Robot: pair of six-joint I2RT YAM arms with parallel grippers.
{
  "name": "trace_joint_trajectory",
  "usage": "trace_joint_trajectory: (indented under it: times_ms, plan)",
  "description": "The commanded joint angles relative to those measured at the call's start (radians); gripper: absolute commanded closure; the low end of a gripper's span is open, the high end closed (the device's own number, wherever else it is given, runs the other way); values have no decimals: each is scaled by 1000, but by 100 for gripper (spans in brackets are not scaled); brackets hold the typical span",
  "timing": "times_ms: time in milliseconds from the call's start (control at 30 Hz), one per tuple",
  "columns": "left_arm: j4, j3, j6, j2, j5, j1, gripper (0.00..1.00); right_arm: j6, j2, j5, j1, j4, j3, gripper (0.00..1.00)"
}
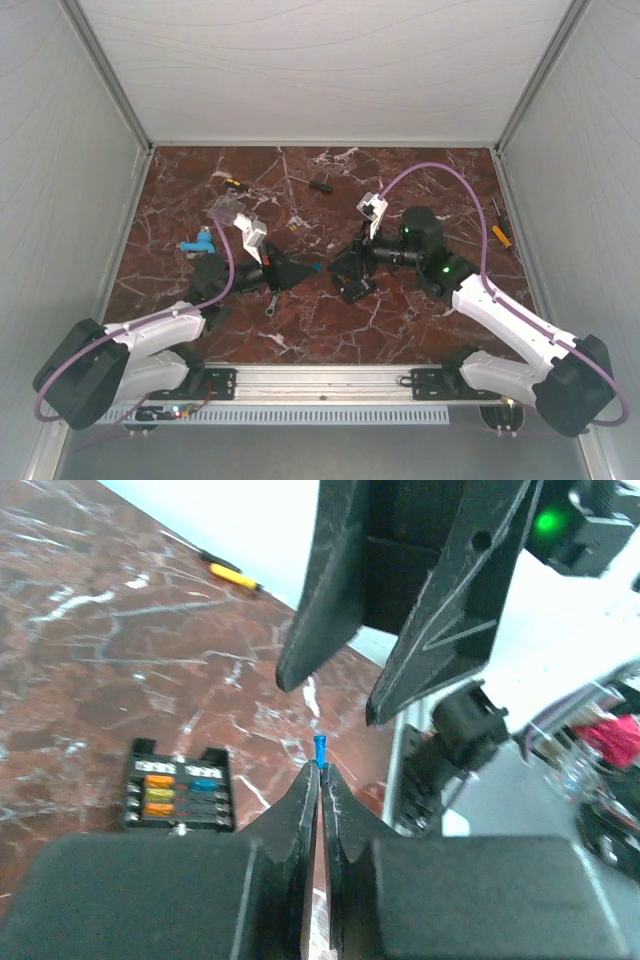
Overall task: Snap on the fuse box
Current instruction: Pick up the fuse from the center of the board.
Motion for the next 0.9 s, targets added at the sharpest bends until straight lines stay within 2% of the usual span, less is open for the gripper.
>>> trace_joint_trajectory:
  times_ms: [0,133,367,867]
  plan:
    - [29,44,-64,-19,221,10,100,-92,-18,-224,-10,-9,52,55]
    - [38,58,-89,-8,266,10,100,-94,3,-307,-10,-29,86,57]
    - [141,71,-157,37,318,9,100,-104,38,-355,-9,-50,102,61]
    - [177,85,-214,85,313,8,100,-145,72,-343,27,-96,122,77]
